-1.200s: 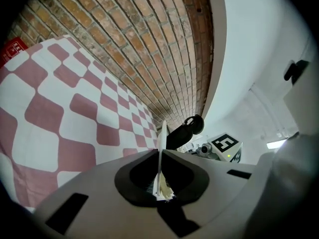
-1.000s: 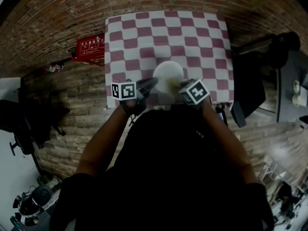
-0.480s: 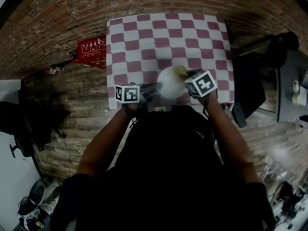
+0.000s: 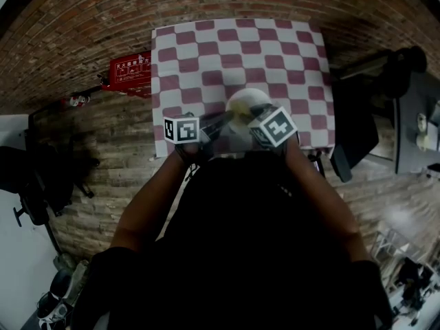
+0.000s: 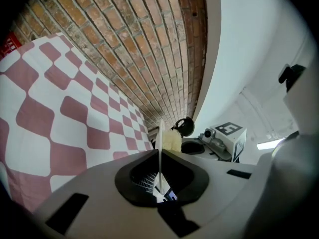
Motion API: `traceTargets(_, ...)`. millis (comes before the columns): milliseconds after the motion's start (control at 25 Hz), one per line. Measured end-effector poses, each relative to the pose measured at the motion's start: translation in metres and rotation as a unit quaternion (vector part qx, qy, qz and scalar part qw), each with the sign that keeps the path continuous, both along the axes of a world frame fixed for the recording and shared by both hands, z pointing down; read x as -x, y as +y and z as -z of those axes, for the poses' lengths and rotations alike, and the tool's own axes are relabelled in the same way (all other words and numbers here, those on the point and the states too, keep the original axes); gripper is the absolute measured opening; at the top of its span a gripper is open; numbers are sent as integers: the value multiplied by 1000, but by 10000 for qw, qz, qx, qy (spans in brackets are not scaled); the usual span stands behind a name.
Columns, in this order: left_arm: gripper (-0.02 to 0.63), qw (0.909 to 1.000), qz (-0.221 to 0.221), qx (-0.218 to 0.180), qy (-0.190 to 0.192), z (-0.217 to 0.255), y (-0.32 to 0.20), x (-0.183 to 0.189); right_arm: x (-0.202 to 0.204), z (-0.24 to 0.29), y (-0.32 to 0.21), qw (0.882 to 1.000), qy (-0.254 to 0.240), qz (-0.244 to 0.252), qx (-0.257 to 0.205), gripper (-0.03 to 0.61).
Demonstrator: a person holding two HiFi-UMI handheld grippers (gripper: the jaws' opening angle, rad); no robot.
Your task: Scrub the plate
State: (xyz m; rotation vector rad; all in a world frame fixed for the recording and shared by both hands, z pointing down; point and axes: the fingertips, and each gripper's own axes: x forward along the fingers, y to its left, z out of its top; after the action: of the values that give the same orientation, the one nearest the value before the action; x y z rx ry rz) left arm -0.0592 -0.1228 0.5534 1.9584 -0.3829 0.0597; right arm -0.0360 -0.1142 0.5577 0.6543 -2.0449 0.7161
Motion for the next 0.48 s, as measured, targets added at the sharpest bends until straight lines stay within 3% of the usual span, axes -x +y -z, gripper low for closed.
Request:
traceTargets(160,23,9994,333,-32,90,3,-14,14,-3,-8,9,9998,51,87,178,52)
traceTargets(480,26,9996,280,-45,56,4,-14,28,-43,-21,1,9987,305,-258,303,52)
